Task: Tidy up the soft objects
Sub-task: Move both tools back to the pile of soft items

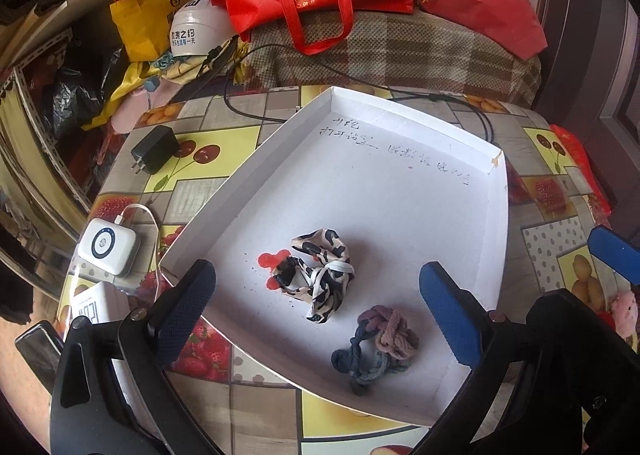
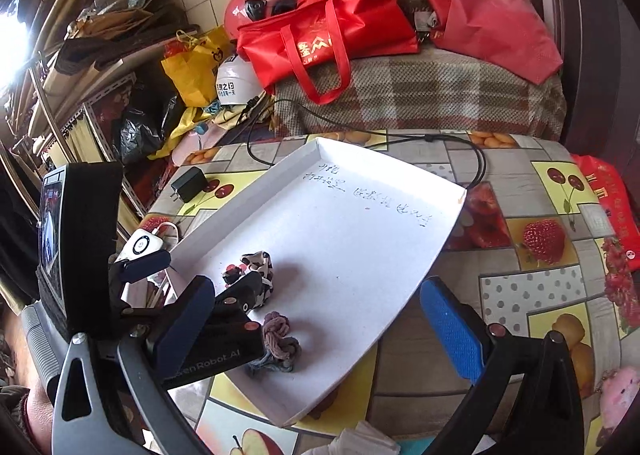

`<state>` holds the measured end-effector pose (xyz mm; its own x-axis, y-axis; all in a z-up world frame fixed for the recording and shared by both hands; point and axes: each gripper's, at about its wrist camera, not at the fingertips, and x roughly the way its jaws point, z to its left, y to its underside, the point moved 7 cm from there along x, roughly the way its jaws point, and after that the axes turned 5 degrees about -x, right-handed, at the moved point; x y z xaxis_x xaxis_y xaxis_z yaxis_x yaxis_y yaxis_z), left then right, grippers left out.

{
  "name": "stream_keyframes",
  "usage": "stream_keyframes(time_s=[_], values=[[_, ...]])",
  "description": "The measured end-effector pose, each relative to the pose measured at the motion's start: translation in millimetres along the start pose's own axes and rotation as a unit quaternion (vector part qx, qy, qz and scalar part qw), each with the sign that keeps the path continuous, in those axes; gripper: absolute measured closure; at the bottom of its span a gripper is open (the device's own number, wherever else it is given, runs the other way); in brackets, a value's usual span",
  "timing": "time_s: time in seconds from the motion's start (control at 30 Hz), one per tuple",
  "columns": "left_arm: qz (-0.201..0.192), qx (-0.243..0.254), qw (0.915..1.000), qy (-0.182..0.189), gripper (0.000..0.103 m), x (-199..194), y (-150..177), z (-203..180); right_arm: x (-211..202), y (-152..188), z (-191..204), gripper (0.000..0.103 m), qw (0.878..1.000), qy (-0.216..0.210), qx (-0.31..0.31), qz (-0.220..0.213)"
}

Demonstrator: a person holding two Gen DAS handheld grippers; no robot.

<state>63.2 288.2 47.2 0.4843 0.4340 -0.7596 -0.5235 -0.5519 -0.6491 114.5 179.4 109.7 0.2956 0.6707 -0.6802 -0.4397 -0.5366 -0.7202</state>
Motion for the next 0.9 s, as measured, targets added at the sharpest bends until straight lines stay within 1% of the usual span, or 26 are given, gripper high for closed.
stream_keyframes(time_s=[0.47, 0.9], values=[[-0.034, 0.02, 0.9991, 0.015, 0.0, -54.6, -5.2, -20.1, -55.7, 1.2, 0.0, 0.0, 0.999, 0.01, 0.001, -0.038], [-0.066, 0.043, 0.9964, 0.032, 0.0, -105.7, -4.3, -42.4, -111.9, 4.8, -4.3, 0.0, 0.997, 0.011, 0.012, -0.077]])
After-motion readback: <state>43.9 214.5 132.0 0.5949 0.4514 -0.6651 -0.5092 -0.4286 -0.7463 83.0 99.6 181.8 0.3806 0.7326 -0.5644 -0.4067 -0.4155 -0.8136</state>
